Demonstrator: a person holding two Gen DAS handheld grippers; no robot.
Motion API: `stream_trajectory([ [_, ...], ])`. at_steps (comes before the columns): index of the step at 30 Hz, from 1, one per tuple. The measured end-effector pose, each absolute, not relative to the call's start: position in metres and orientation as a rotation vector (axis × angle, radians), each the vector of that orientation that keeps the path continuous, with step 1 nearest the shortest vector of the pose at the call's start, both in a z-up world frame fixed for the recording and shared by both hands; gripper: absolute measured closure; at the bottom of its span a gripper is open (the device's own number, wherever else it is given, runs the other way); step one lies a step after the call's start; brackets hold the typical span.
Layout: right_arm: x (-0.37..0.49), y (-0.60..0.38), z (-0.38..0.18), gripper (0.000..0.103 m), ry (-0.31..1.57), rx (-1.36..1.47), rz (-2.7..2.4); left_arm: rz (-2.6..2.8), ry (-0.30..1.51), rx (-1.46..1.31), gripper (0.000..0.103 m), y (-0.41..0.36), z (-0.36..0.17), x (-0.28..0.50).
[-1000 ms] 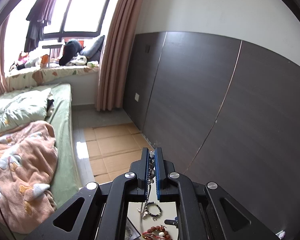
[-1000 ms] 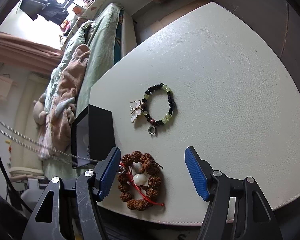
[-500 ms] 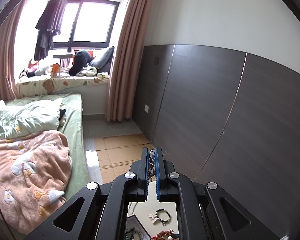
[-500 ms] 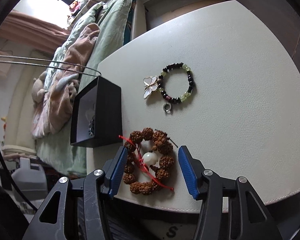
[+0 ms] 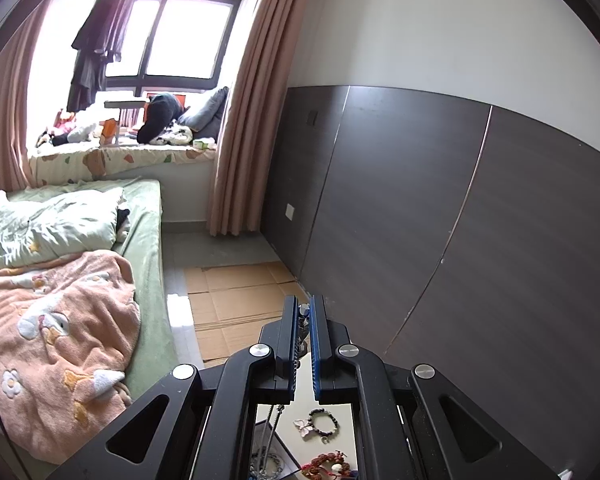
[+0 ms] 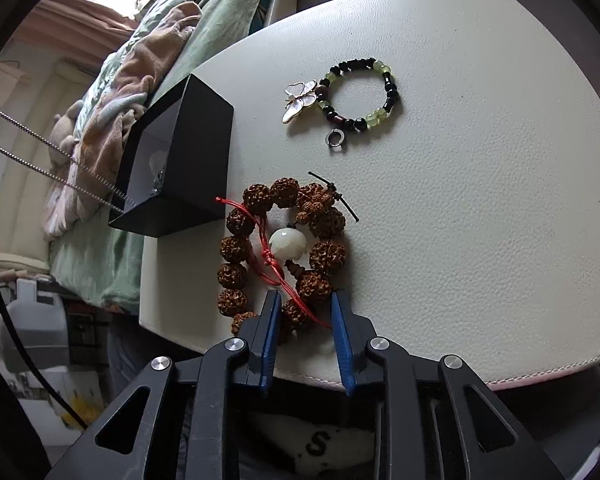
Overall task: Organize jewelry
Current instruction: 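Grasp the brown rudraksha bracelet with the right gripper while the left drops the chain into the box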
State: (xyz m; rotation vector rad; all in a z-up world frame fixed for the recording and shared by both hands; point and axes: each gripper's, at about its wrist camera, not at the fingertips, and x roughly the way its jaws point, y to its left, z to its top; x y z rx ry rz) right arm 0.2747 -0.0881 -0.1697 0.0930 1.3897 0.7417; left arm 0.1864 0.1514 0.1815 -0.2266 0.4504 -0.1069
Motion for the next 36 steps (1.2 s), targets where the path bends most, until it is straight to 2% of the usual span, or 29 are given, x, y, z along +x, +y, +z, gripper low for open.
stream_trajectory([
  [3, 0.272, -0.091, -0.166, 0.087, 1.384, 0.104, 0.750, -0.124, 0.464, -0.239, 0.098, 0.153, 0.174, 0.189],
  [14, 0.281, -0.115, -0.156, 0.087, 1.375, 0.280, 0.744, -0.192, 0.589, -0.339, 0.098, 0.154, 0.109, 0.220],
  [21, 0.307, -0.111, -0.167, 0.087, 1.359, 0.256, 0.623, -0.198, 0.652, -0.388, 0.098, 0.156, 0.075, 0.229],
  [29, 0.319, -0.111, -0.151, 0.087, 1.297, 0.188, 0.580, -0.181, 0.684, -0.431, 0.098, 0.165, 0.058, 0.227],
  [36, 0.322, -0.133, -0.125, 0.087, 1.232, 0.268, 0.601, -0.184, 0.696, -0.450, 0.098, 0.166, 0.051, 0.227],
])
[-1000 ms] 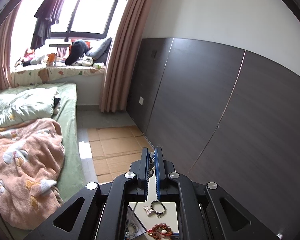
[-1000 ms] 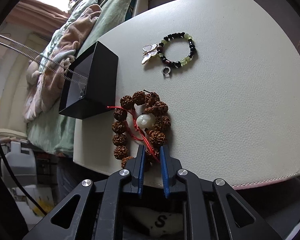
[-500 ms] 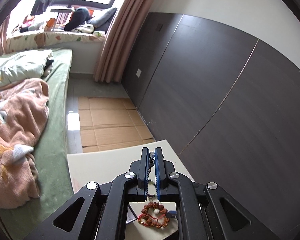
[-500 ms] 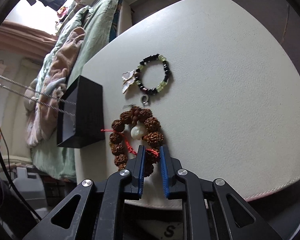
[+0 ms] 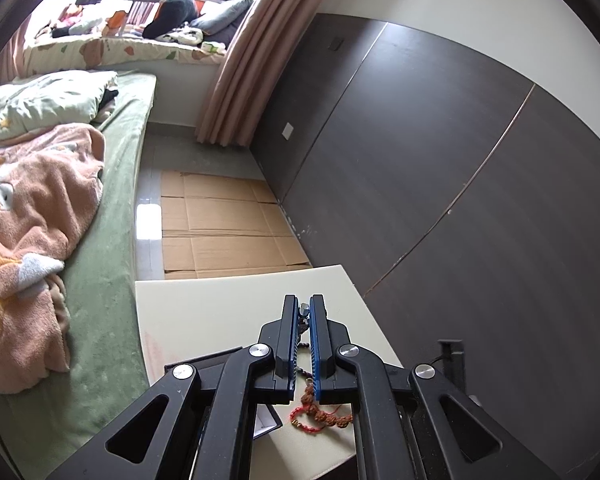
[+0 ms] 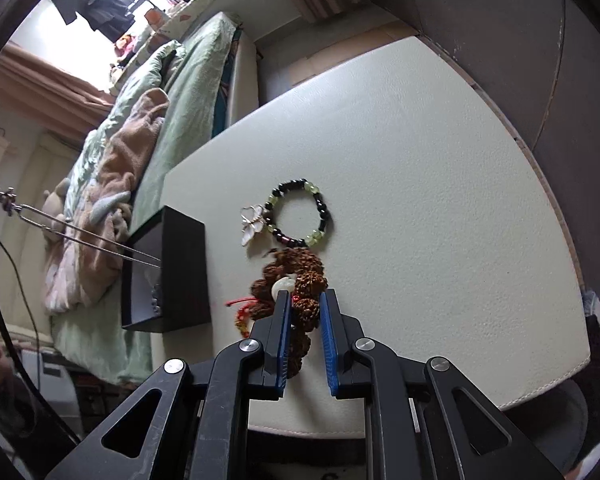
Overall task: Organize jewelry
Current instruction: 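Grasp the brown rudraksha bracelet with the right gripper while the left drops the chain into the box, then lower the rudraksha bracelet into the black box and open the right gripper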
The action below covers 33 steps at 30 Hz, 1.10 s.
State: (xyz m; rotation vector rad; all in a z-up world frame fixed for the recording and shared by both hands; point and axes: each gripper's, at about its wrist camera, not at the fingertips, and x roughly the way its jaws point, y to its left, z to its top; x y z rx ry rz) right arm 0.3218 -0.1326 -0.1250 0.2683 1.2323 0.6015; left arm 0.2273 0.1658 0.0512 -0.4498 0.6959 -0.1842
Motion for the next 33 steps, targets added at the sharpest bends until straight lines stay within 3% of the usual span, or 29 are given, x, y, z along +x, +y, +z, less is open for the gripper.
stream_trajectory([
  [17, 0.317, -0.107, -0.046, 0.087, 1.111, 0.299, 0.722, -0.235, 0.848, -0.555, 0.096, 0.169, 0.007, 0.227],
  [18, 0.316, -0.104, -0.042, 0.087, 1.106, 0.297, 0.731, -0.222, 0.851, -0.552, 0.091, 0.170, 0.005, 0.226],
  [20, 0.315, -0.095, -0.034, 0.087, 1.097, 0.293, 0.754, -0.207, 0.848, -0.558, 0.057, 0.174, 0.003, 0.222],
  [21, 0.315, -0.090, -0.031, 0.087, 1.094, 0.290, 0.762, -0.192, 0.838, -0.566, 0.027, 0.177, 0.001, 0.218],
  [22, 0.315, -0.084, -0.028, 0.087, 1.091, 0.286, 0.773, -0.178, 0.823, -0.571, 0.012, 0.180, 0.001, 0.214],
  [33, 0.311, -0.014, -0.022, 0.087, 1.114, 0.215, 0.870, -0.008, 0.816, -0.591, 0.011, 0.220, -0.015, 0.184],
])
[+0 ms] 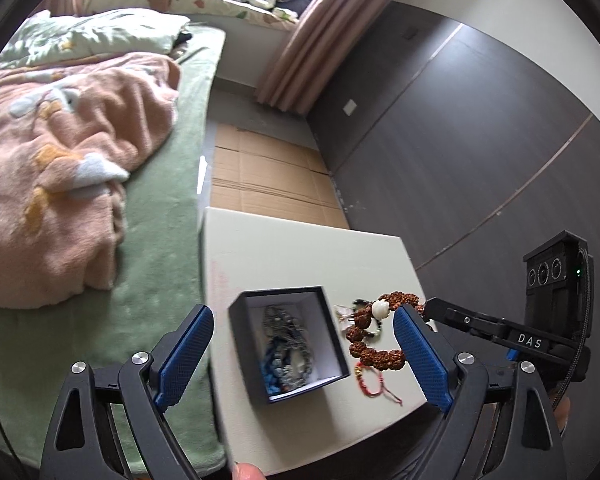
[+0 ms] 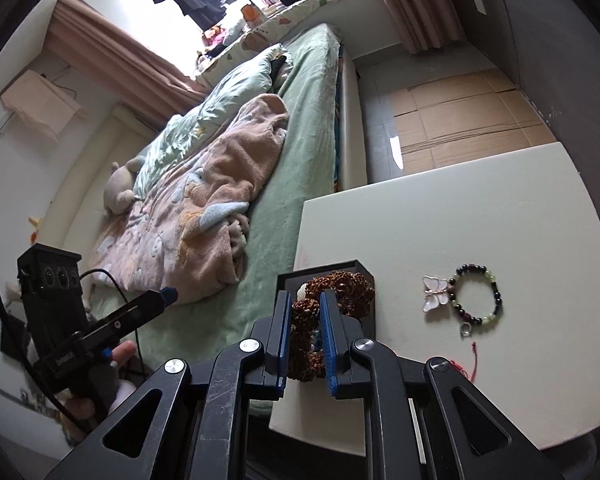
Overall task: Organize jewelry
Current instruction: 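Lower the rudraksha bracelet into the black box and open the right gripper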
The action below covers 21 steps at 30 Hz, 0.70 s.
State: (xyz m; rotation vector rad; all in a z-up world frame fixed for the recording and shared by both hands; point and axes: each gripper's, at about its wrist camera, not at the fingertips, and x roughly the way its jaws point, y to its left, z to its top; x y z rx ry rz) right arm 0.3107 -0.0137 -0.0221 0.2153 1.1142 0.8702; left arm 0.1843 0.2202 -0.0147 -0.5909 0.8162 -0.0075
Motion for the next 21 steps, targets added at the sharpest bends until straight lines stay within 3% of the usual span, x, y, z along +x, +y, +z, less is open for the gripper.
stream_trajectory([
  [5, 0.313, 0.023, -0.044, 0.086, 1.185, 0.175, 0.876, 0.047, 0.805, -0.590, 0.008, 0.233, -0.023, 0.171],
  [6, 0.315, 0.026, -0.048, 0.083, 1.202, 0.179, 0.875, 0.061, 0.796, -0.596, 0.000, 0.236, -0.025, 0.168],
  [7, 0.315, 0.028, -0.052, 0.080, 1.217, 0.186, 0.875, 0.068, 0.786, -0.605, 0.000, 0.238, -0.027, 0.165],
  [9, 0.315, 0.029, -0.056, 0.061, 1.219, 0.203, 0.874, 0.066, 0.771, -0.629, 0.000, 0.242, -0.030, 0.161],
  [17, 0.312, -0.014, -0.053, 0.057, 1.163, 0.213, 0.816, 0.079, 0.760, -0.600, 0.000, 0.231, -0.038, 0.165],
  [20, 0.313, -0.038, -0.057, 0.043, 1.159, 0.232, 0.773, 0.061, 0.753, -0.564, 0.000, 0.218, -0.038, 0.170],
  [21, 0.313, -0.047, -0.058, 0.043, 1.160, 0.239, 0.755, 0.050, 0.757, -0.551, 0.000, 0.212, -0.038, 0.173],
])
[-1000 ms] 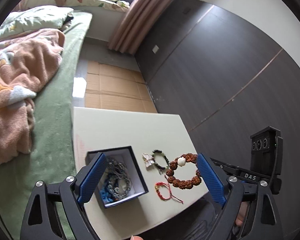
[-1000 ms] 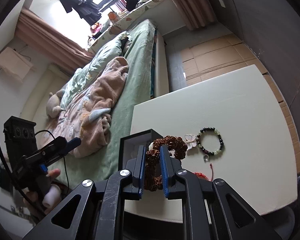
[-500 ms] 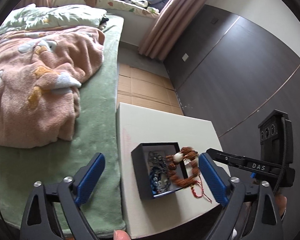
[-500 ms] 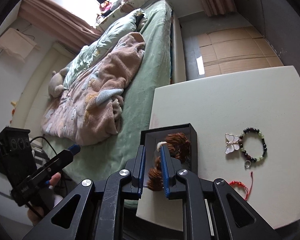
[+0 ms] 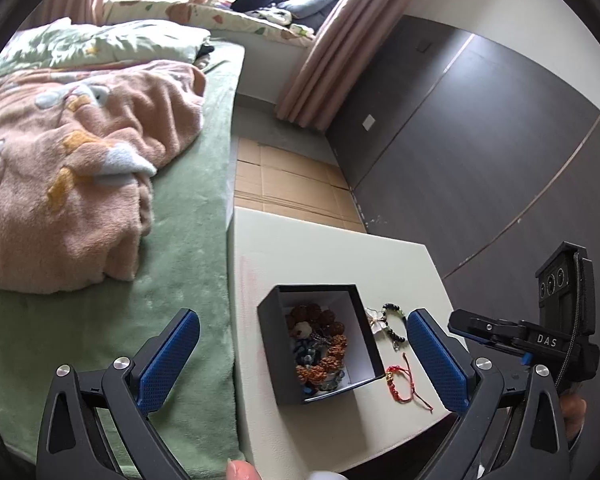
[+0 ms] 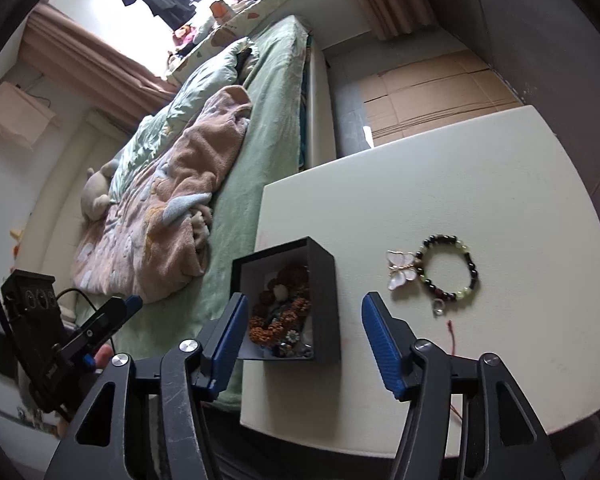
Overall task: Organize jewelry
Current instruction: 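Lower the rudraksha bracelet into the black box and open the right gripper, then reach the left gripper to the red string bracelet and close on it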
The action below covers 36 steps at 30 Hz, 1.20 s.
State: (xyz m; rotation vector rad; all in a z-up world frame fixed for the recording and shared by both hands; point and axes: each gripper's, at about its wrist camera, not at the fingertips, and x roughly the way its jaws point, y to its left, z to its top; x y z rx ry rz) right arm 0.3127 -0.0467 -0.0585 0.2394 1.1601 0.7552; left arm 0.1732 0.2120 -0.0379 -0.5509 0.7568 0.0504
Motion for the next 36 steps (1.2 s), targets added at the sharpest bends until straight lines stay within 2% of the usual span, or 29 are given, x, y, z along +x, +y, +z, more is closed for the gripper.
stream_trajectory([
  [7, 0.313, -0.101, -0.073, 0.041, 1.175, 0.278, 0.661, 0.013, 0.817, -0.450, 0.000, 0.168, -0.043, 0.192],
  [9, 0.314, -0.115, -0.078, 0.029, 1.190, 0.308, 0.654, 0.013, 0.829, -0.408, 0.000, 0.153, -0.044, 0.198],
  [11, 0.314, -0.129, -0.083, 0.024, 1.194, 0.339, 0.649, -0.003, 0.849, -0.382, 0.000, 0.138, -0.046, 0.204],
  [24, 0.305, -0.198, -0.108, 0.024, 1.152, 0.394, 0.552, -0.108, 0.960, -0.236, 0.001, 0.050, -0.057, 0.231],
  [29, 0.299, -0.222, -0.115, 0.024, 1.120, 0.359, 0.473, -0.149, 1.023, -0.170, 0.014, 0.014, -0.070, 0.245],
  [36, 0.290, -0.249, -0.122, 0.024, 1.090, 0.324, 0.416, -0.154, 1.112, -0.145, 0.043, -0.019, -0.102, 0.261],
])
